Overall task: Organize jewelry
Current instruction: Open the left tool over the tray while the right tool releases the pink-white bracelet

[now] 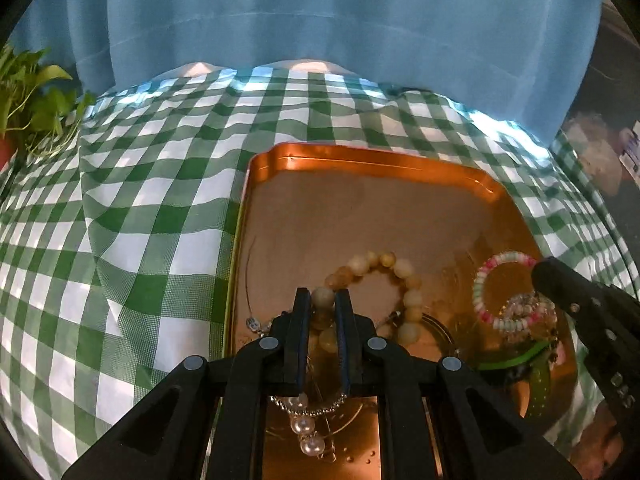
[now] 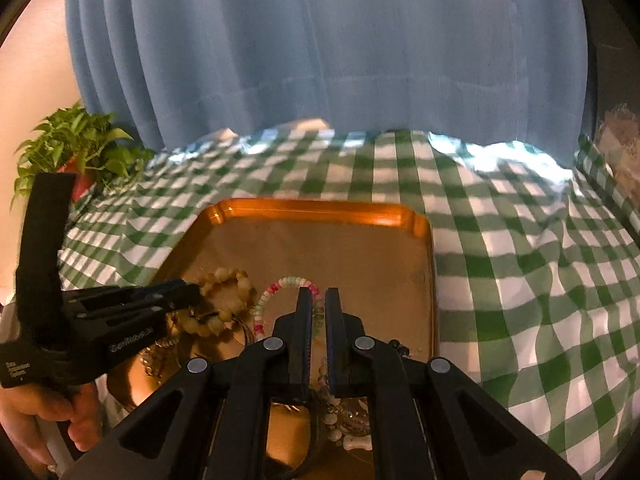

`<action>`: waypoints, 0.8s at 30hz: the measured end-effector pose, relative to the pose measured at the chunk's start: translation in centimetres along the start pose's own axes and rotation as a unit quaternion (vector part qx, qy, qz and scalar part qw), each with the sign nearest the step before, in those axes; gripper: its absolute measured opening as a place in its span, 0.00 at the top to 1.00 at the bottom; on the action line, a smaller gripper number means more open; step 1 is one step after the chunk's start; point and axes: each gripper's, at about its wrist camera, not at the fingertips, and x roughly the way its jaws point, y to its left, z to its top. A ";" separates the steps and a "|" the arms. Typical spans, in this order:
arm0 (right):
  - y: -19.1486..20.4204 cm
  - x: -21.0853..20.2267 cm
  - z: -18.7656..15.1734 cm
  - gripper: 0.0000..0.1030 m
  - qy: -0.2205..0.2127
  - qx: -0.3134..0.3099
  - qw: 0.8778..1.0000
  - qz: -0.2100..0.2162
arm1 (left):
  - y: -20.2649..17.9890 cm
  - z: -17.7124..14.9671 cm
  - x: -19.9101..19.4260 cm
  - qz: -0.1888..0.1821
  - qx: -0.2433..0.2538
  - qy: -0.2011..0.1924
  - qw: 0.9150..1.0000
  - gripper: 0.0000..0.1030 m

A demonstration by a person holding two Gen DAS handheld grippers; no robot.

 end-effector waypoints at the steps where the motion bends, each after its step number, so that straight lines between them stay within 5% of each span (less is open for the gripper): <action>1: -0.1 0.3 -0.1 0.95 0.005 0.001 1.000 -0.003 | 0.0 -0.1 0.0 0.002 0.001 0.000 1.000 0.88; 7: -0.7 1.3 -0.6 0.95 0.029 0.014 0.999 -0.009 | 0.0 -0.2 -0.6 0.009 0.004 -0.011 1.000 0.85; 9: -0.8 1.2 -0.6 0.89 0.030 0.016 0.999 -0.014 | -0.1 0.1 -1.1 0.028 -0.003 -0.011 1.000 0.66; 10: -0.7 1.0 -0.5 0.84 0.030 0.014 0.999 -0.007 | -0.1 0.2 -1.5 0.034 -0.006 -0.015 0.999 0.41; 11: -0.7 0.9 -0.5 0.60 0.032 0.011 0.999 0.002 | -0.2 0.2 -2.0 0.037 -0.006 -0.025 0.999 0.21; 12: -0.5 0.5 -0.6 0.36 0.028 0.007 0.999 0.018 | -0.4 0.2 -2.9 0.041 -0.001 -0.048 0.998 0.20; 13: -0.4 0.3 -0.6 0.34 0.021 0.005 0.999 0.026 | -0.6 0.2 -3.5 0.044 0.005 -0.061 0.997 0.20; 24: 0.5 -3.7 -3.2 0.34 0.005 -0.019 1.000 0.006 | -2.0 -1.2 -8.4 0.034 0.009 -0.075 0.997 0.20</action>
